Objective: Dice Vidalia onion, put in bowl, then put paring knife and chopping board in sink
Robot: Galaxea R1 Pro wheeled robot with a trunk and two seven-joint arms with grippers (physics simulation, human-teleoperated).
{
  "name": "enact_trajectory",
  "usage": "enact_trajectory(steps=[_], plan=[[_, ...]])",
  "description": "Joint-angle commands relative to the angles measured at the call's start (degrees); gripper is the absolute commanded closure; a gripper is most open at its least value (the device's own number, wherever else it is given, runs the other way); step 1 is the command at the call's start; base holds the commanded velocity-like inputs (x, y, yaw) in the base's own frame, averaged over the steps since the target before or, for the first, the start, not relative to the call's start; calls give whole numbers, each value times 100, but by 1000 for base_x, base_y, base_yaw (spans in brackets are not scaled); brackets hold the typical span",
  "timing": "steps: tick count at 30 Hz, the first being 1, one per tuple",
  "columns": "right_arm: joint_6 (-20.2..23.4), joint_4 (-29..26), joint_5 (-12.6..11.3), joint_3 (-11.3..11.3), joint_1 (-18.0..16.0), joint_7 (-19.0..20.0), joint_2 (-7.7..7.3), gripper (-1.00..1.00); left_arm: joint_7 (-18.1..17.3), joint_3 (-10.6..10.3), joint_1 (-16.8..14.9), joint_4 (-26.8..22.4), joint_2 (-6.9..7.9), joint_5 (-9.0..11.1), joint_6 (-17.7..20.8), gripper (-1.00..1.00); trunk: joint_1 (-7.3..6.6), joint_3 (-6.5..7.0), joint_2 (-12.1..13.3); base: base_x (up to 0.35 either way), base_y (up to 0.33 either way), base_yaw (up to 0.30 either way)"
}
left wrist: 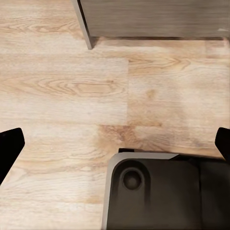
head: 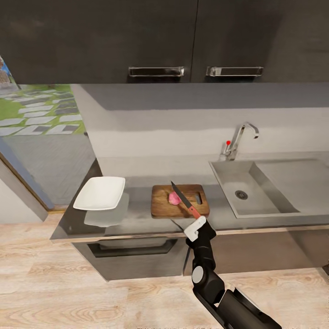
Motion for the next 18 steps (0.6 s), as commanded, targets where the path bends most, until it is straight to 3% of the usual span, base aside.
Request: enact_trajectory(steps=[1, 18], plan=[[31, -2, 4, 17, -9, -23, -4, 100, 10, -12, 2, -5, 2, 30, -7, -100, 3, -19, -11, 14, 0, -59], [31, -2, 1, 17, -9, -23, -6, 100, 10, -12, 2, 8, 1, 30, -7, -100, 3, -158, -11, 1, 0, -46]])
